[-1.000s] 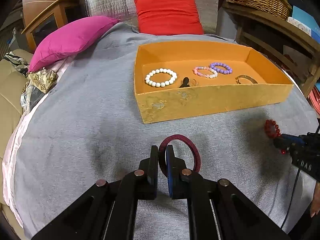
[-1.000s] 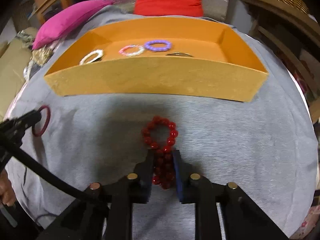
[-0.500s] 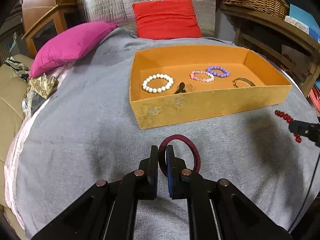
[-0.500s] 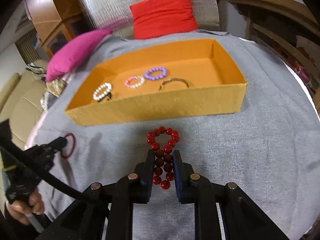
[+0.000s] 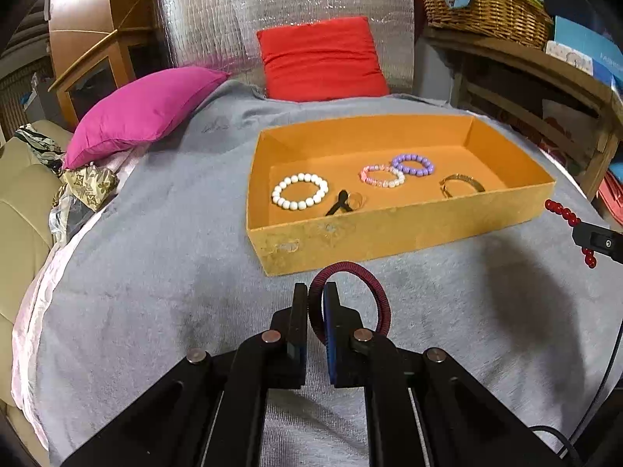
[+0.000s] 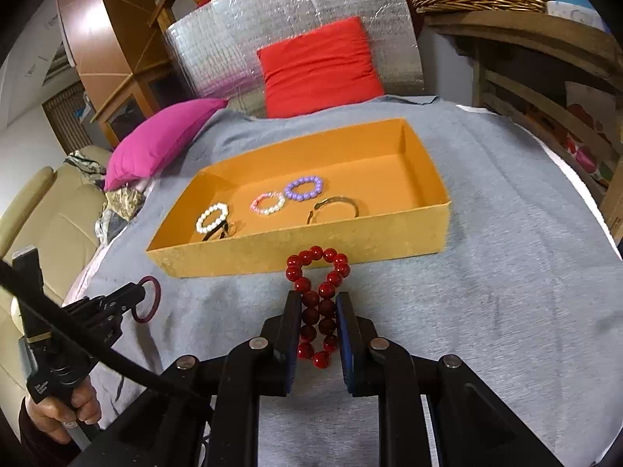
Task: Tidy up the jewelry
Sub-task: 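Carry the dark red bangle and red bead bracelet over the orange box with both tools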
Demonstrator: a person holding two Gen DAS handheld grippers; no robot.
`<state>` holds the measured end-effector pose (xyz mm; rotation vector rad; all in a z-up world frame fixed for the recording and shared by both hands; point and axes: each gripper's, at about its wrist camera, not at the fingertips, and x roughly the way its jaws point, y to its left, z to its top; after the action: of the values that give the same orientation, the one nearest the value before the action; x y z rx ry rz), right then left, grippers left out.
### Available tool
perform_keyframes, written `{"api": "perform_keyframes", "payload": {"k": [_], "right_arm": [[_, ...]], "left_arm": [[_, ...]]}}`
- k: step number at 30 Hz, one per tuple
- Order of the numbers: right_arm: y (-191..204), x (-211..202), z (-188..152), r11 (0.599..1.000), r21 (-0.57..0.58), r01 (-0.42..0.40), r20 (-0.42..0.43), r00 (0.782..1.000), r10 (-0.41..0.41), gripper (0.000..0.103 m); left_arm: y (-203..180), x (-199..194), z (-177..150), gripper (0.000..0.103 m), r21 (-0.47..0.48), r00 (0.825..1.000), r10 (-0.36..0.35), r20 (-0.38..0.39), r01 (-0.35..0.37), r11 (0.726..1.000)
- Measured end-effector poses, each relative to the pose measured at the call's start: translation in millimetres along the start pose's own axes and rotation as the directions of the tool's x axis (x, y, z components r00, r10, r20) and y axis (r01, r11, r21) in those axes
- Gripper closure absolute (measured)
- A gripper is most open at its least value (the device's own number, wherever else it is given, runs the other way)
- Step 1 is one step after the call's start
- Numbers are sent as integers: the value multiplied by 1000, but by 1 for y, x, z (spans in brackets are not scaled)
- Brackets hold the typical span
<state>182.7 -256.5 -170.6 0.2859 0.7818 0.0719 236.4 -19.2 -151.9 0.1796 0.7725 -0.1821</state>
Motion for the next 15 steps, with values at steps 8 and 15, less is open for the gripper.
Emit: {"api": "perform_keyframes", "payload": {"k": [8,15], "right_arm": [[-13,-9,5,998,64,2,50,999,-5,84],[-15,-12,9,995,100,-11,78,997,3,84]], "left_arm": [[-4,-4,3,95,2,1000,-14,22,14,1000],[-4,-14,6,95,-6,996,-61,59,62,998]]}}
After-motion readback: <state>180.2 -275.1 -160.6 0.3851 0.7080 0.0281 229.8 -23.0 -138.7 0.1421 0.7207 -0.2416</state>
